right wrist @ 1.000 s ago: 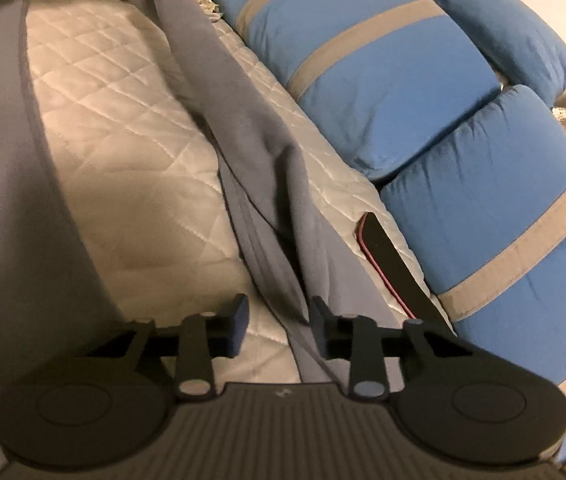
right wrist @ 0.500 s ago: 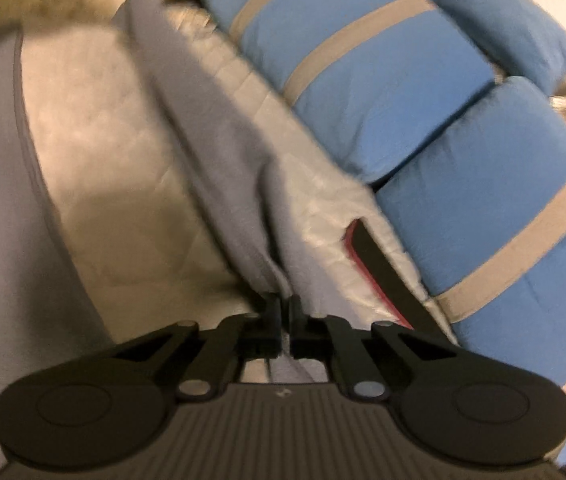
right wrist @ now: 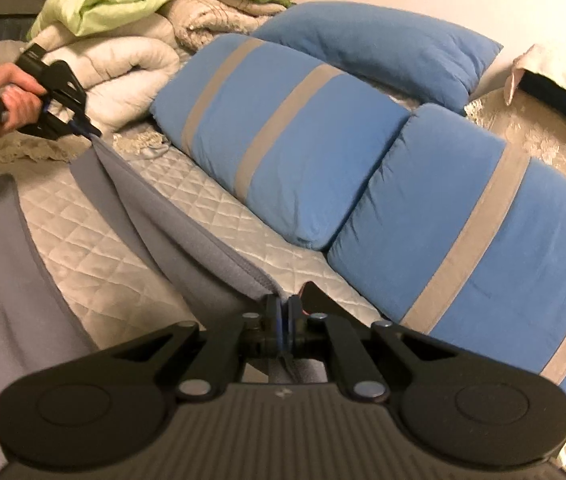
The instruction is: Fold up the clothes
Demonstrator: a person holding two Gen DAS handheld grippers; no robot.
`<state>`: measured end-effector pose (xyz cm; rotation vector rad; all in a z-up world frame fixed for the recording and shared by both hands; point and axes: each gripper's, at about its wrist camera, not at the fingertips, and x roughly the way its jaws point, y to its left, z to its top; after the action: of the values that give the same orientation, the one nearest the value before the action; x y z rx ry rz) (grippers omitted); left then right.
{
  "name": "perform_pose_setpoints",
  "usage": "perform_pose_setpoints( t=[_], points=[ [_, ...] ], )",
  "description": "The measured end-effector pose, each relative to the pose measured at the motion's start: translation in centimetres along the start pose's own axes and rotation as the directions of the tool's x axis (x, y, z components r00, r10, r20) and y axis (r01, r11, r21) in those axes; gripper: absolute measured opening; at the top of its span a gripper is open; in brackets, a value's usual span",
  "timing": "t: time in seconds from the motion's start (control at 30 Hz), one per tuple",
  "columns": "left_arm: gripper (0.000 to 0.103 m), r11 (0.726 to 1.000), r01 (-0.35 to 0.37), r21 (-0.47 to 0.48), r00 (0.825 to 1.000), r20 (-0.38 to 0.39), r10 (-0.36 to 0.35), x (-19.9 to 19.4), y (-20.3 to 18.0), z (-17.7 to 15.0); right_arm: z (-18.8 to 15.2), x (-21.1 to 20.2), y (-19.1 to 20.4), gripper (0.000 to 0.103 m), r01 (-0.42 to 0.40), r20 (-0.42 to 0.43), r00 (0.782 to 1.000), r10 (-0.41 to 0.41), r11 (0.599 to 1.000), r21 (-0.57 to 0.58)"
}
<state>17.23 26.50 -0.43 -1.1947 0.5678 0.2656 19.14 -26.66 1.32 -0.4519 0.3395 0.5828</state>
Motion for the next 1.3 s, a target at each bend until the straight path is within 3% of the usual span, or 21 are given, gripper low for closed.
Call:
perform_pose_setpoints(
  t=[0.07,0.2,0.27,0.37,0.5,0.63,0.73,0.9,0.97,1.03,1.07,1.1,1.17,1.2,1.23,1.3],
  points=[
    [0.003,1.000,0.001,0.009,1.000,-0.008,-0.001,0.9,-0.7,0.4,0.1,-0.2,-0.2,0.003,0.012,0.010,1.000,-0.012,1.000,0.001],
    [0.003,0.995,0.074,0.073,0.997,-0.011,-0.073,3.3,-3.8,1.5,0.8,0.2,-0.8,0.003,0.104,0.033,0.994,-0.105,0.994,0.036],
    [0.003,0.983,0.126,0.134,0.992,0.002,-0.127,3.2,-5.4,1.8,1.3,0.3,-0.7,0.003,0.164,0.050,0.985,-0.166,0.986,0.034],
    [0.003,0.950,0.141,0.277,0.989,-0.006,-0.145,2.1,-5.8,1.5,1.4,0.3,0.4,0.003,0.159,0.045,0.986,-0.158,0.986,-0.039],
    [0.003,0.971,0.020,0.238,0.999,-0.039,-0.011,1.9,-0.1,1.6,-0.6,1.4,3.6,0.003,0.006,-0.074,0.997,-0.018,0.987,-0.163],
    [0.003,0.982,-0.077,0.174,0.994,-0.058,0.088,1.5,5.0,0.8,-3.1,2.6,6.6,0.003,-0.121,-0.188,0.979,0.074,0.960,-0.252],
    [0.003,0.981,-0.112,0.156,0.990,-0.065,0.124,1.0,7.1,-0.2,-4.0,2.7,7.7,0.002,-0.151,-0.224,0.971,0.087,0.946,-0.285],
    [0.003,0.973,-0.141,0.184,0.987,-0.050,0.153,-0.1,6.9,-0.4,-4.5,1.8,8.7,0.002,-0.169,-0.236,0.967,0.097,0.936,-0.307],
    [0.003,0.962,-0.168,0.215,0.983,-0.038,0.180,-0.3,6.4,-0.3,-4.7,1.4,8.9,0.002,-0.178,-0.239,0.965,0.104,0.933,-0.311],
    [0.006,0.930,-0.234,0.284,0.969,-0.006,0.246,-0.5,5.6,-0.3,-4.9,1.4,9.1,0.003,-0.171,-0.236,0.967,0.099,0.936,-0.308],
    [0.006,0.908,-0.269,0.320,0.960,0.013,0.280,-0.6,5.1,-0.2,-5.1,1.3,9.1,0.006,-0.157,-0.233,0.969,0.088,0.941,-0.300],
    [0.009,0.886,-0.296,0.356,0.952,0.030,0.306,-0.9,4.6,-0.1,-5.1,1.2,9.0,0.032,-0.145,-0.228,0.970,0.080,0.947,-0.287],
    [0.024,0.844,-0.318,0.432,0.944,0.067,0.322,-1.6,3.4,0.3,-4.8,0.7,8.8,0.057,-0.125,-0.208,0.975,0.072,0.959,-0.253],
    [0.038,0.829,-0.312,0.465,0.947,0.082,0.311,-2.1,2.9,0.7,-4.7,0.2,8.7,0.079,-0.115,-0.187,0.980,0.071,0.965,-0.236],
    [0.048,0.819,-0.301,0.488,0.951,0.090,0.295,-2.4,2.5,1.0,-4.5,-0.3,8.7,0.087,-0.106,-0.165,0.984,0.070,0.970,-0.218],
    [0.050,0.805,-0.274,0.526,0.959,0.084,0.271,-2.3,1.7,1.4,-4.1,-1.1,8.6,0.088,-0.086,-0.131,0.989,0.063,0.980,-0.178]
  ],
)
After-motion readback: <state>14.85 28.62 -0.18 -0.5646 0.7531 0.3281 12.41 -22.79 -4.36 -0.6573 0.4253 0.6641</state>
